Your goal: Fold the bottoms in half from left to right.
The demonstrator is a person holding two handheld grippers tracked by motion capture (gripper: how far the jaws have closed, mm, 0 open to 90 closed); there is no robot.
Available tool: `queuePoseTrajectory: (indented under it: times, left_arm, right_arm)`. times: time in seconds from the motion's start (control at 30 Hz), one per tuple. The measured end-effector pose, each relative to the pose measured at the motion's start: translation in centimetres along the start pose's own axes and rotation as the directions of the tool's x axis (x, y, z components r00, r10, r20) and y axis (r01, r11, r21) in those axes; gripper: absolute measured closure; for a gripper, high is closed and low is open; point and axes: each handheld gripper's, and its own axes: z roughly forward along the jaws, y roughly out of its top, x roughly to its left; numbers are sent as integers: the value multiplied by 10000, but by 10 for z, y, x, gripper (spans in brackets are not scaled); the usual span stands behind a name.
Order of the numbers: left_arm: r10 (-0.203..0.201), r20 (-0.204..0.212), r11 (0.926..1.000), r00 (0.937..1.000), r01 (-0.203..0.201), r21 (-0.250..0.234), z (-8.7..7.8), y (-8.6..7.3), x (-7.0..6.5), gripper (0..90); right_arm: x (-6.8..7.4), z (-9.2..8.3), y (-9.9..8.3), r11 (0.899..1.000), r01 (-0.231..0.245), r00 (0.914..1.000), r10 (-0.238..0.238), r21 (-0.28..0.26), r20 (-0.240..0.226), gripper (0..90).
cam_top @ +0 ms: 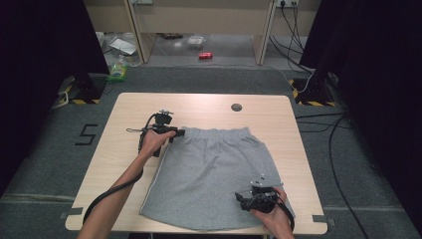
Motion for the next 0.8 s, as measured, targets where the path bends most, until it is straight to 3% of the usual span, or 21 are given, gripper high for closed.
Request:
queuePoseTrajectory:
  times: [0.17,0.3,0.5,0.63,0.8]
  left_arm:
    - [-124,-232,9996,9997,130,246,10,4,1,521]
    - [238,-501,9987,9985,-215,465,15,5,-1,508]
    - [580,-845,9971,9947,-536,533,16,5,-9,570]
    - [282,-692,9967,9972,-228,780,18,9,-11,704]
    - [152,-438,9954,9989,-110,948,18,11,-9,744]
  right_arm:
    - [2,1,1,10000,67,10000,-67,1,-14,260]
    - [7,4,3,9998,210,9997,-210,-13,-92,260]
    - [19,9,8,9988,483,9984,-484,-22,-277,260]
    - [30,12,15,9982,558,9976,-567,-237,-393,262]
    - [42,19,22,9963,782,9950,-802,-354,-587,264]
